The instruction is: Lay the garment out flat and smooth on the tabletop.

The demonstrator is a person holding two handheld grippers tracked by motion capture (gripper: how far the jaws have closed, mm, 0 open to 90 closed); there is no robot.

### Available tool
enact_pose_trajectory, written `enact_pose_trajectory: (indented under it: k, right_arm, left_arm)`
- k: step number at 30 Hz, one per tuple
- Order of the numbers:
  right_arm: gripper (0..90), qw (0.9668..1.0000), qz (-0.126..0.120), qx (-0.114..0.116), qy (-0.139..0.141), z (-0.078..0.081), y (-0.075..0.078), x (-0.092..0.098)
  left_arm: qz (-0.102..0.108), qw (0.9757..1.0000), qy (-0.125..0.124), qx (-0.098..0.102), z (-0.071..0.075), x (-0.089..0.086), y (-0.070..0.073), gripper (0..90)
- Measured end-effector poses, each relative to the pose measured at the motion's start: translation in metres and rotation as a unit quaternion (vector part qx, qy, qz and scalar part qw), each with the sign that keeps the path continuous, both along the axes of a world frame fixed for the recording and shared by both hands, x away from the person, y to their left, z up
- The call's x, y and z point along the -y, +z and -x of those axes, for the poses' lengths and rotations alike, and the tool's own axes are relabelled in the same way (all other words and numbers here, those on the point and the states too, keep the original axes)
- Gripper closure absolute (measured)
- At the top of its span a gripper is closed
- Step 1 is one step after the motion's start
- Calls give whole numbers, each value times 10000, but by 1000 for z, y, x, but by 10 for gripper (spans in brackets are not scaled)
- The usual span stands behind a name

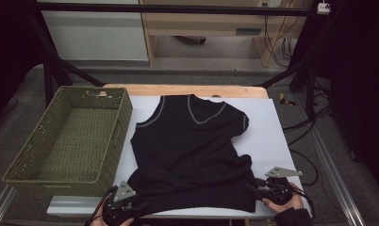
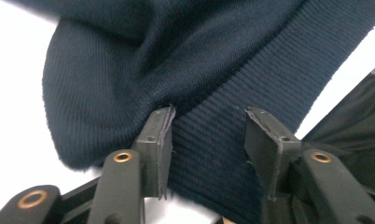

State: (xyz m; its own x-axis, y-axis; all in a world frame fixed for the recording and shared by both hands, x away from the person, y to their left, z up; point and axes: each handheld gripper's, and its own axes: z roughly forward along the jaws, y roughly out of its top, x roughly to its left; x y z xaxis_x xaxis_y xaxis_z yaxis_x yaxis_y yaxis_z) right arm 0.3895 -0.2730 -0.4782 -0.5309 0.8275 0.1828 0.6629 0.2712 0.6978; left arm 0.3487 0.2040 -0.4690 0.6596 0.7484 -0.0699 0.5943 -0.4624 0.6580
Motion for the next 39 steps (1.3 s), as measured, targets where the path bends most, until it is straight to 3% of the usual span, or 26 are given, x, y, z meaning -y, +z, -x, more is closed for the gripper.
enact_pose_trajectory:
  k: [6, 10, 15, 19, 21, 25, 28, 33, 35, 37, 39]
  right_arm:
    - [502, 10000, 41, 39, -11, -2, 0, -2]
    - [576, 9999, 82, 121, 45, -2, -1, -5]
    - [798, 9998, 134, 71, 138, 1, -1, -9]
    - [843, 9998, 84, -119, 135, 1, 1, -10]
    - [848, 9997, 110, -164, 151, 2, 2, -10]
    - [850, 9993, 21, -151, 338, 4, 6, -7]
    - [852, 9991, -89, -178, 367, 6, 13, -2]
    - [849, 9968, -258, -257, 712, 21, 30, 6]
    - [839, 9946, -274, -442, 894, 28, 34, 6]
    - [717, 9933, -363, -485, 988, 32, 34, 6]
    - [579, 9955, -352, -205, 858, 30, 31, 5]
  left_arm:
    - [19, 9998, -70, 204, -6, 4, -6, 374]
    - [-98, 9996, -79, 238, -6, 5, -6, 398]
    - [-180, 9997, 0, 188, -7, 2, -4, 571]
    - [-201, 9995, -166, 169, -4, 4, -3, 820]
    - [-292, 9991, -222, 191, -3, 5, -2, 843]
    - [-126, 9995, -270, -116, -2, -2, 4, 864]
    - [277, 9989, -293, -233, 2, -12, 15, 867]
    - [455, 9975, -532, -131, 24, -20, 37, 867]
    - [489, 9972, -553, -72, 32, -21, 38, 861]
    - [524, 9973, -520, 1, 33, -21, 39, 822]
    - [498, 9982, -275, 201, 27, -22, 38, 634]
